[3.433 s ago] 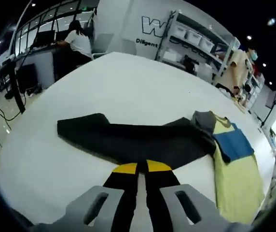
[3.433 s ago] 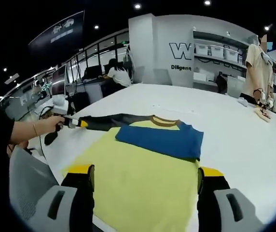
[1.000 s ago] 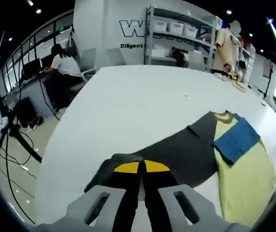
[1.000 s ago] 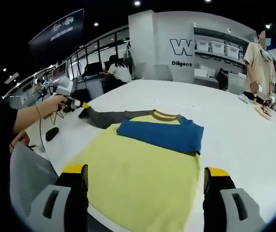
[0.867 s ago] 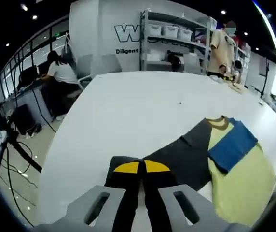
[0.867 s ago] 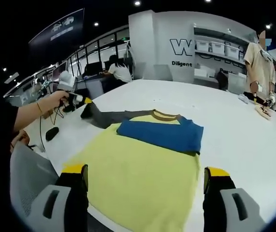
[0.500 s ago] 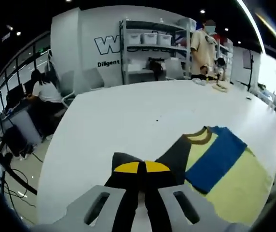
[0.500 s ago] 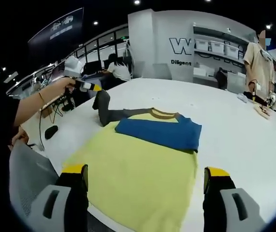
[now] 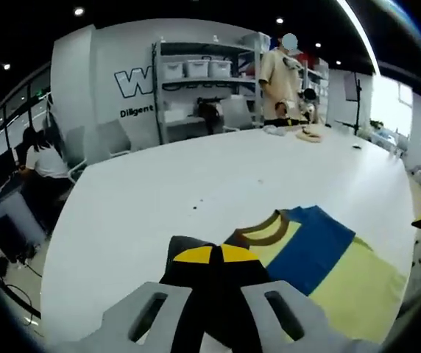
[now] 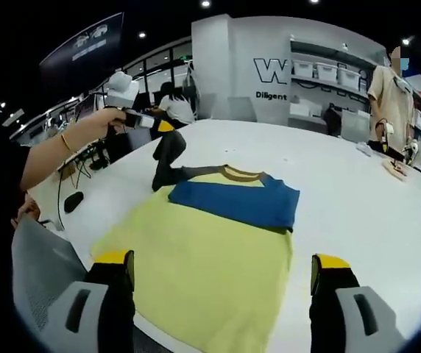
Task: Fold the garment on the visible template until the final outline fits inside the template.
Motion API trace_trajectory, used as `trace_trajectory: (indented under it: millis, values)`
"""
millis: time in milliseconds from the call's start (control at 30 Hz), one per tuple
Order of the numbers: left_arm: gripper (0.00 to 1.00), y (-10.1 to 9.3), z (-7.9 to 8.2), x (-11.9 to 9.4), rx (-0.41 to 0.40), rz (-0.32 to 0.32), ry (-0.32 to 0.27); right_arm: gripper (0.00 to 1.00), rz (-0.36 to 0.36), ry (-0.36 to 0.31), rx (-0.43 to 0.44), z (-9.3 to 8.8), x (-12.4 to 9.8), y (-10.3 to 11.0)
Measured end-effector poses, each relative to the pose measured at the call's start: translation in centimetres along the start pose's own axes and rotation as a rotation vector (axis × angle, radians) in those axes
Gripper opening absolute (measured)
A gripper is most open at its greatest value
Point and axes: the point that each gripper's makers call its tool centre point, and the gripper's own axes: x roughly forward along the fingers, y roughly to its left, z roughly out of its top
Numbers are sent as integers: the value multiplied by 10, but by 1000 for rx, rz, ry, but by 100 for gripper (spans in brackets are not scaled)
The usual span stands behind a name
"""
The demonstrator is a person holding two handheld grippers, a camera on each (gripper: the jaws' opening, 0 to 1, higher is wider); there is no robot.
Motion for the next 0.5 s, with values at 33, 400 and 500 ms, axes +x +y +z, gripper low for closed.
trace_trajectory:
  millis: [33,400,500]
  values:
    - [1,-3,1,1,5,-4,-1,99,-3,0,-2,0,0,-1]
    - [1,-75,-5,45,147,-81,37,99,-29,3,16,-4,-6,-11]
    - [1,-89,-15,55,216,-84,55,99,-37,4,26,-7,-7,-14]
